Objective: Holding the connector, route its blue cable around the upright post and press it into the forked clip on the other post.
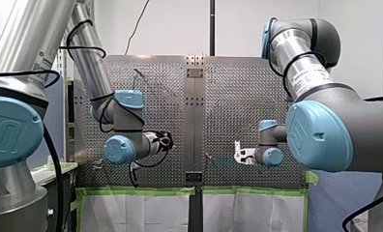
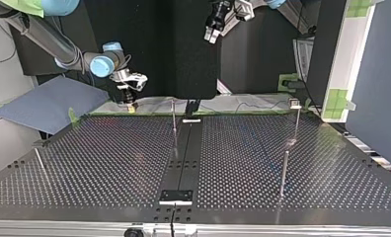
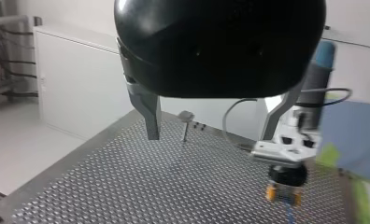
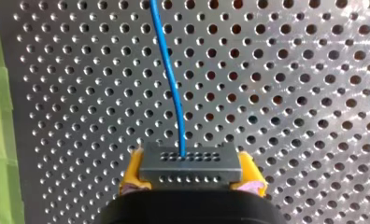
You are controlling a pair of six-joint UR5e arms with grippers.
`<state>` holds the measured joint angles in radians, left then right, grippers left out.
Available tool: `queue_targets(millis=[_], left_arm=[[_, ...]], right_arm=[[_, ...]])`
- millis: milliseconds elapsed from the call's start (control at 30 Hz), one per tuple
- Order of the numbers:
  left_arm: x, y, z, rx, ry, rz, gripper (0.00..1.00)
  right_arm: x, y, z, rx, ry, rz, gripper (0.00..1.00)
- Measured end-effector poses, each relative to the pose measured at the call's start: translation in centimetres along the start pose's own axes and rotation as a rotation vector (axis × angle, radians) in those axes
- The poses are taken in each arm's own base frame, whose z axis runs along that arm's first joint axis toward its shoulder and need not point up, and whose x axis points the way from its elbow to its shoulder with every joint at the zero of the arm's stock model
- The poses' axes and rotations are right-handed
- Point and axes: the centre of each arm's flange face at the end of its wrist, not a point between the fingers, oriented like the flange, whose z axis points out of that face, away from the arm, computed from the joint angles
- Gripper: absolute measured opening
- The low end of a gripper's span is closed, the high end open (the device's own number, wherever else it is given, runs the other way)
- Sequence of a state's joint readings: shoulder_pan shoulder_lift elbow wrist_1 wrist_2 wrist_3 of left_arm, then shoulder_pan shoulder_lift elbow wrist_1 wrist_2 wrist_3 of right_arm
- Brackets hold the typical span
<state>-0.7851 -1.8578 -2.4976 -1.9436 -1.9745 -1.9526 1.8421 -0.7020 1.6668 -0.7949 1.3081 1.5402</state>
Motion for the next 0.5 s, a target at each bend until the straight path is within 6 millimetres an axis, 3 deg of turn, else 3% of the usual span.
queue_targets(millis=[233, 500], left_arm=[[0.9, 1.7, -3.0, -0.021, 0.059, 0.027, 1.00], [1.6, 3.4, -6.0, -0.044, 0.116, 0.053, 1.00]], right_arm=[[0.6, 0.4, 0.2, -0.022, -0.018, -0.015, 0.00], [4.1, 0.6, 0.0, -0.041, -0.003, -0.029, 0.00]])
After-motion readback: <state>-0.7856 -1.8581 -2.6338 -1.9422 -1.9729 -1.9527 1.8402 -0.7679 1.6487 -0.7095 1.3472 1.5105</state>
